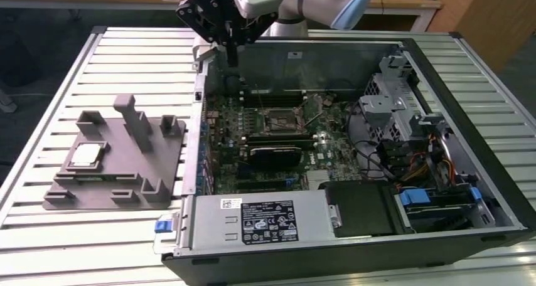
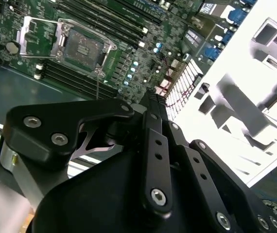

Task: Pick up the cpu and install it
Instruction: 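Reach for the cpu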

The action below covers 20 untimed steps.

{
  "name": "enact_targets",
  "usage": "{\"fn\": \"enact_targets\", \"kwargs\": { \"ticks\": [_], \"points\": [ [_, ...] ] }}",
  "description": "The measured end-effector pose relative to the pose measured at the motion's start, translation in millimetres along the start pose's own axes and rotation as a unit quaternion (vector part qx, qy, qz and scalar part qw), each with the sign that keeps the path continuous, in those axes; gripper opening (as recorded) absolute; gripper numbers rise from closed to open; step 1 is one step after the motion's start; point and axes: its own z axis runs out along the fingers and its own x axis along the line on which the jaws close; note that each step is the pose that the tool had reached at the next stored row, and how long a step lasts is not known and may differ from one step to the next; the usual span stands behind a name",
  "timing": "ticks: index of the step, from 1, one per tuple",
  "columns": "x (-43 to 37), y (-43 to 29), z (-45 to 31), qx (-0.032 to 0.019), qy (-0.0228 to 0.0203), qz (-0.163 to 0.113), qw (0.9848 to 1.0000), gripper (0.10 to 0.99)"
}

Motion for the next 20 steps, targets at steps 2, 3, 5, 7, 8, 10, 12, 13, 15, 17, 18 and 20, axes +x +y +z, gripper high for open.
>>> {"fn": "enact_targets", "kwargs": {
  "ticks": [2, 3, 5, 7, 8, 10, 12, 13, 15, 17, 18, 20],
  "points": [
    [4.3, -0.3, -0.1, 0.0000, -0.0001, 0.000, 1.0000, 0.106],
    [6.4, -0.5, -0.2, 0.0000, -0.0001, 0.000, 1.0000, 0.106],
    [10.6, -0.8, -0.2, -0.0001, -0.0002, 0.000, 1.0000, 0.106],
    [15.0, -1.1, -0.4, 0.0000, -0.0002, 0.000, 1.0000, 0.106],
    [17.1, -1.3, -0.4, -0.0001, -0.0003, 0.000, 1.0000, 0.106],
    [21.6, -1.6, -0.6, 0.0000, -0.0004, 0.001, 1.0000, 0.106],
    [25.6, -1.9, -0.7, -0.0001, -0.0005, 0.001, 1.0000, 0.106],
    [27.5, -2.1, -0.7, -0.0001, -0.0005, 0.001, 1.0000, 0.106],
    [31.3, -2.4, -0.8, -0.0001, -0.0006, 0.001, 1.0000, 0.106],
    [35.2, -2.7, -1.0, 0.0000, -0.0006, 0.001, 1.0000, 0.106],
    [37.4, -2.8, -1.0, 0.0000, -0.0007, 0.001, 1.0000, 0.106],
    [41.6, -3.1, -1.1, -0.0001, -0.0008, 0.001, 1.0000, 0.106]
  ]
}}
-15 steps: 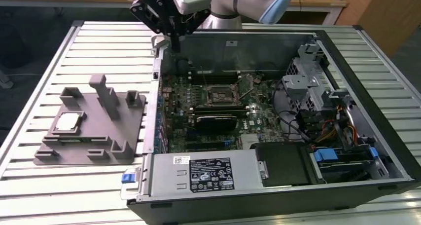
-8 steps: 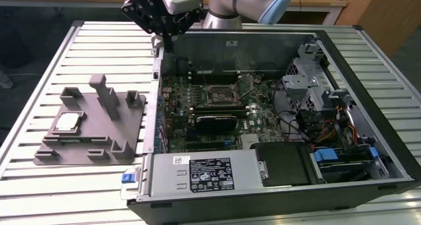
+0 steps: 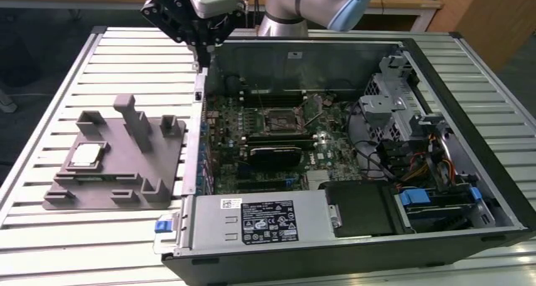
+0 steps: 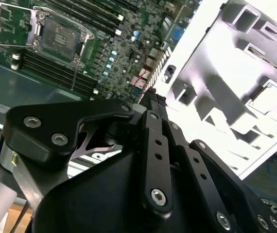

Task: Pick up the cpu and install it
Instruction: 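Reach for the cpu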

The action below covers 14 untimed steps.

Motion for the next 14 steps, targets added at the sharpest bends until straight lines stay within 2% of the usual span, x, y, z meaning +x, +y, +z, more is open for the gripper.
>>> {"fn": "enact_targets", "kwargs": {
  "ticks": [14],
  "points": [
    [26.1, -2.1, -0.8, 0.0000, -0.0005, 0.001, 1.0000, 0.106]
  ]
}}
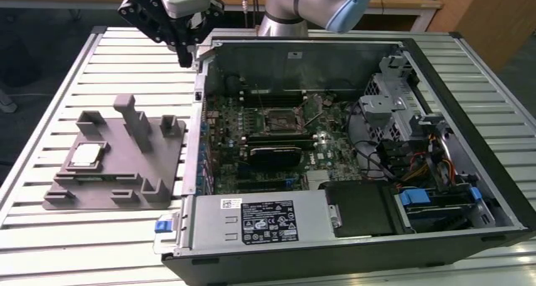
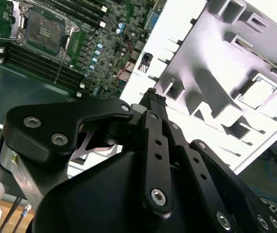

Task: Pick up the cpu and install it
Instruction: 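Reach for the cpu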

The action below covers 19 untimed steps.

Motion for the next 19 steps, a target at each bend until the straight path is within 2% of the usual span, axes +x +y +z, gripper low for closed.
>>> {"fn": "enact_targets", "kwargs": {
  "ticks": [19],
  "points": [
    [35.0, -2.8, -0.5, 0.0000, -0.0002, 0.001, 1.0000, 0.106]
  ]
}}
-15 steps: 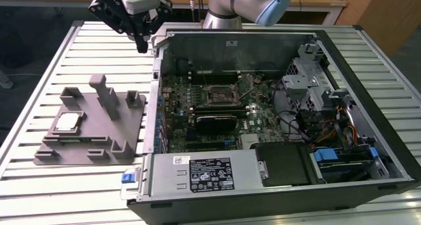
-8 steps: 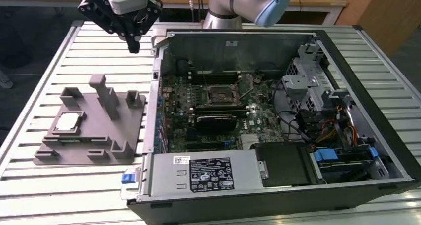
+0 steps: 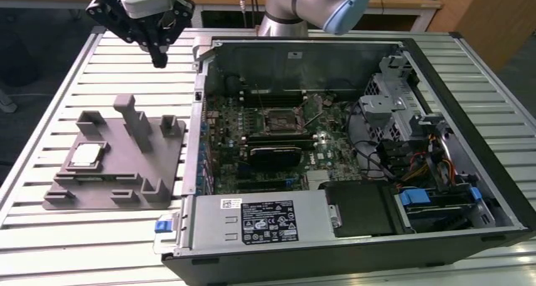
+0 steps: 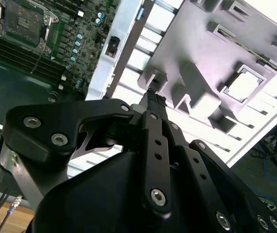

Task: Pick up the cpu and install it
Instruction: 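Reach for the cpu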

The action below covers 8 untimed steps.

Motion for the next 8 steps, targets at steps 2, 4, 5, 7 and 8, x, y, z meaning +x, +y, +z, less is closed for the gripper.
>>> {"fn": "enact_targets", "kwargs": {
  "ticks": [2, 4, 5, 7, 8],
  "points": [
    [3.4, -0.3, 0.0, 0.0000, 0.0000, 0.000, 1.0000, 0.106],
    [6.5, -0.5, -0.1, 0.0000, 0.0000, 0.000, 1.0000, 0.106],
    [8.0, -0.7, -0.2, 0.0000, 0.0000, 0.000, 1.0000, 0.106],
    [10.8, -0.9, -0.2, 0.0000, 0.0000, 0.000, 1.0000, 0.106],
    [12.0, -1.0, -0.2, 0.0000, 0.0000, 0.000, 1.0000, 0.106]
  ]
}}
